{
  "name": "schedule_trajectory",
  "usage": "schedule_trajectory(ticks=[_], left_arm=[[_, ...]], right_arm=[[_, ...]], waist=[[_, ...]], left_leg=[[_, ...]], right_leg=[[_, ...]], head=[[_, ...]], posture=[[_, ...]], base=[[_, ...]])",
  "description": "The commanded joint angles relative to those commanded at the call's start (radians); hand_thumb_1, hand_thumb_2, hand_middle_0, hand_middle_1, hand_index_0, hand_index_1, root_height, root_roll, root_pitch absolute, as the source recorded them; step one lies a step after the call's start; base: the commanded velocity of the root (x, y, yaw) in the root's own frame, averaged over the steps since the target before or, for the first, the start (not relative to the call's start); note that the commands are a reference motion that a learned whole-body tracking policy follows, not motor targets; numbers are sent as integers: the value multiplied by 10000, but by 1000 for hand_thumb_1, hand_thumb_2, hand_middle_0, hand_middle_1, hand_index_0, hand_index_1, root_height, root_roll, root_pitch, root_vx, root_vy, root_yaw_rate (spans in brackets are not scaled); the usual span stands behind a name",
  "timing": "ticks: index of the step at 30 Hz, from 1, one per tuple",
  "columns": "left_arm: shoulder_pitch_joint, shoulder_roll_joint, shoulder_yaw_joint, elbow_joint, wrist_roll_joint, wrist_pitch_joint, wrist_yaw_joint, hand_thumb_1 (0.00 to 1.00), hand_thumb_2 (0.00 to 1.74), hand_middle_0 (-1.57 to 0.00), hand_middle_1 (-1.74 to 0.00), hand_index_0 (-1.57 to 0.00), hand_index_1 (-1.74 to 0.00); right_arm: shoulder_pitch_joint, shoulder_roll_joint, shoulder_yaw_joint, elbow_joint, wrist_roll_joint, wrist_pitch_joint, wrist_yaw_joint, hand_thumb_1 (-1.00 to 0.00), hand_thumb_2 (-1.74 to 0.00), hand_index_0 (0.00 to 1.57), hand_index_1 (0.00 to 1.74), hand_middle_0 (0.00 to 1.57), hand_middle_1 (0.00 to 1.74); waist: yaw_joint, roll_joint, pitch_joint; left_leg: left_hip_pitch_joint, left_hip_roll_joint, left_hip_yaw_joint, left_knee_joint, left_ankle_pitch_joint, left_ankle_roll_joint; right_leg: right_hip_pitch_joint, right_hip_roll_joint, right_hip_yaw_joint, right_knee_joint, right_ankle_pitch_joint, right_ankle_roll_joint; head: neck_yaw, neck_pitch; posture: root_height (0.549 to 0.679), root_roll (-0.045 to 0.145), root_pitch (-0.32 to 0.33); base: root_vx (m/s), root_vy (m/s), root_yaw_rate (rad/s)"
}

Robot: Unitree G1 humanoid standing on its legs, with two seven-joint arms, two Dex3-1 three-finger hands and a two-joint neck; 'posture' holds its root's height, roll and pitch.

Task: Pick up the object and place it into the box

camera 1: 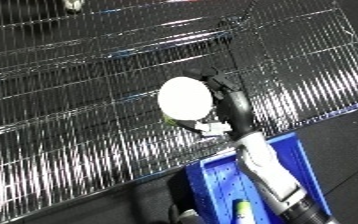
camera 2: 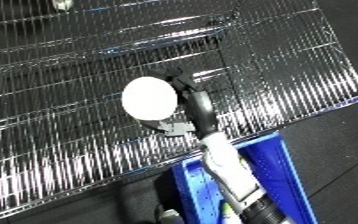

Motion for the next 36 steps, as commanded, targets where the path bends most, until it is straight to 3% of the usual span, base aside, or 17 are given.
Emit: schedule_trajectory(ticks=[5,10,16,20,24,30,36], left_arm=[[194,-64,270,-24,106,4,-105,1000,1740,-1570,-1740,-1570,-1740],[381,-123,553,-64,202,1,-171,1000,1740,-1570,-1740,-1570,-1740],[540,-69,811,-111,381,154,-264,1000,1740,-1570,-1740,-1570,-1740],[613,-57,1013,-82,454,-27,-282,1000,1740,-1570,-1740,-1570,-1740],[624,-94,1128,-143,427,-131,-194,1000,1740,-1570,-1740,-1570,-1740],[636,-336,1094,-64,244,-399,-133,1000,1740,-1570,-1740,-1570,-1740],[793,-570,1173,106,87,-782,-278,1000,1740,-1570,-1740,-1570,-1740]], right_arm=[[743,98,-496,-1030,-58,-223,-72,-650,-1131,1020,1131,1020,1131],[1621,252,-968,-1997,-163,-407,-309,-650,-1131,1020,1131,1020,1131],[2722,370,-1393,-2934,-208,-548,-1076,-650,-1131,1020,1131,1020,1131],[3458,377,-1860,-3219,-281,-890,-1654,-650,-1131,1020,1131,1020,1131],[4036,382,-2363,-3359,-350,-1202,-2132,-650,-1131,1020,1131,1020,1131],[4736,89,-2930,-3364,-399,-1571,-2406,-650,-1131,1020,1131,1020,1131],[5463,1,-3365,-2729,214,-1947,-2175,-650,-1131,1020,1131,1020,1131]], waist=[[-217,-99,-34],[-450,-166,-181],[-782,-204,-355],[-1051,-199,-415],[-1349,-111,-423],[-1787,98,-354],[-2139,225,-241]], left_leg=[[283,136,79,-167,0,-25],[496,235,190,-403,38,-37],[720,367,368,-798,119,-32],[877,451,497,-1007,168,-66],[1061,493,657,-1303,261,-108],[1326,502,943,-1674,388,-195],[1577,534,1158,-1860,405,-263]], right_leg=[[301,38,85,-230,39,24],[475,112,204,-437,95,62],[608,223,371,-679,154,130],[727,305,516,-855,219,180],[813,385,680,-1130,321,213],[922,498,912,-1494,413,192],[1033,466,1056,-1771,484,176]], head=[[47,-3],[5,39],[483,241],[563,335],[778,520],[1407,747],[1791,806]], posture=[[605,63,0],[609,63,2],[614,60,14],[618,61,17],[622,67,25],[627,81,33],[632,94,36]], base=[[-24,-18,-142],[-26,-10,-162],[-53,-24,-199],[-39,13,-255],[-52,57,-257],[-45,86,-184],[-36,67,-122]])
